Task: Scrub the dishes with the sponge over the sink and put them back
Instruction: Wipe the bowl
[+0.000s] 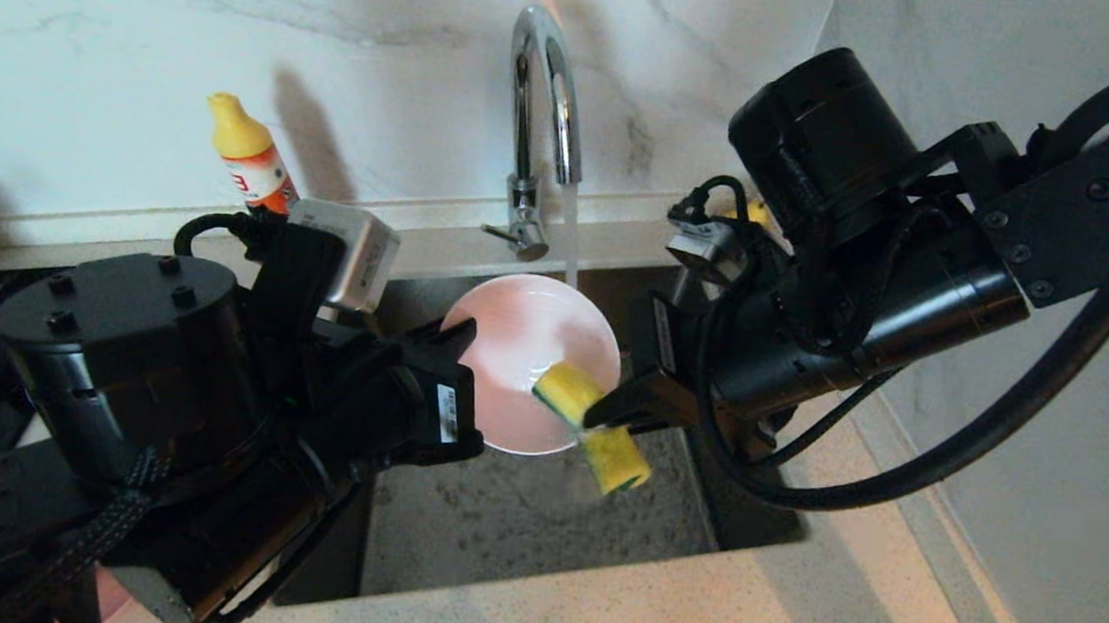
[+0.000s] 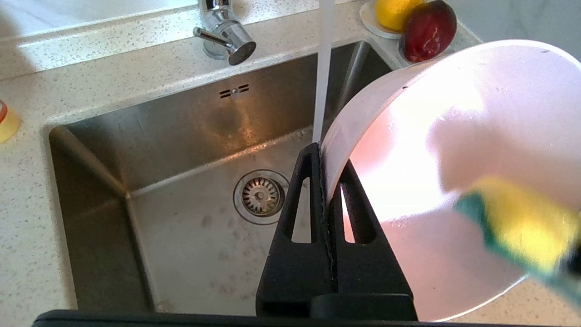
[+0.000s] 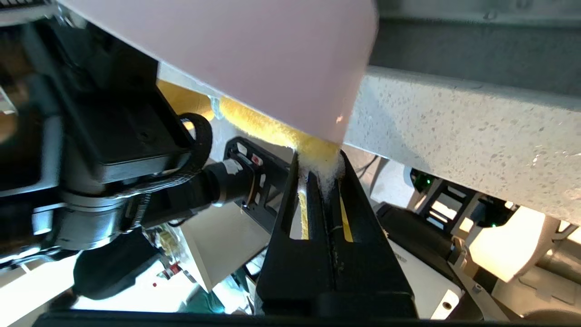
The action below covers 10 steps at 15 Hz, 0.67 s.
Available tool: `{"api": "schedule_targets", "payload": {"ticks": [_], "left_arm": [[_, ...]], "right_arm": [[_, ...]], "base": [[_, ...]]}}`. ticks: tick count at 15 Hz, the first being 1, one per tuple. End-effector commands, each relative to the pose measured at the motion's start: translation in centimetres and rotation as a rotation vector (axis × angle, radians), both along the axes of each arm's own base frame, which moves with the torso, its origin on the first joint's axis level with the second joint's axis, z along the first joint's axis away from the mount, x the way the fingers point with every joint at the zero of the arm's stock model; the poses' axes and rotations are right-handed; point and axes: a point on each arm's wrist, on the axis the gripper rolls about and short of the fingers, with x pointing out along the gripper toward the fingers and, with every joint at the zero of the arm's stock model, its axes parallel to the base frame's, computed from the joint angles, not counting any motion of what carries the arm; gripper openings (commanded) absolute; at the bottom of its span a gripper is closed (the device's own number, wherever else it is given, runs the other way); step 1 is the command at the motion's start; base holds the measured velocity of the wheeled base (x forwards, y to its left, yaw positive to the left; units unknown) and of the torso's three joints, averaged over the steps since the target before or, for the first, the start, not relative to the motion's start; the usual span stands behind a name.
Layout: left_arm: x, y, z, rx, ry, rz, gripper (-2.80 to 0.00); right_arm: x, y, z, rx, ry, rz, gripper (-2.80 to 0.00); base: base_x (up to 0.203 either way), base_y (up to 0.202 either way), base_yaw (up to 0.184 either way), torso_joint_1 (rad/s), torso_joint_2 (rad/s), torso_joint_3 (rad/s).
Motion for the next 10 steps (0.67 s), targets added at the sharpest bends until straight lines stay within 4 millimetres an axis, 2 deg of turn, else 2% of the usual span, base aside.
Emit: {"api": "schedule_targets", "payload": {"ticks": [1, 6, 10], "left_arm": [[-0.2, 0.1, -0.2, 0.004, 0.002, 0.001, -2.8], [-0.5, 0.5, -1.2, 0.034, 0.027, 0.0, -2.8], [-0.7, 0.5, -1.7, 0.049, 0.04, -0.008, -2.8]], "right_arm": [[0.1, -0.7, 0.5, 0.011, -0.003, -0.018, -2.8], [0.3, -1.1, 1.1, 0.043, -0.039, -0.031, -2.8], [0.6, -0.5, 1.2, 0.068, -0.068, -0.021, -2.8]], "base": [[0.0, 0.0, 0.0, 0.0, 0.0, 0.0], [0.0, 0.0, 0.0, 0.0, 0.0, 0.0], [0.0, 0.0, 0.0, 0.0, 0.0, 0.0]]}}
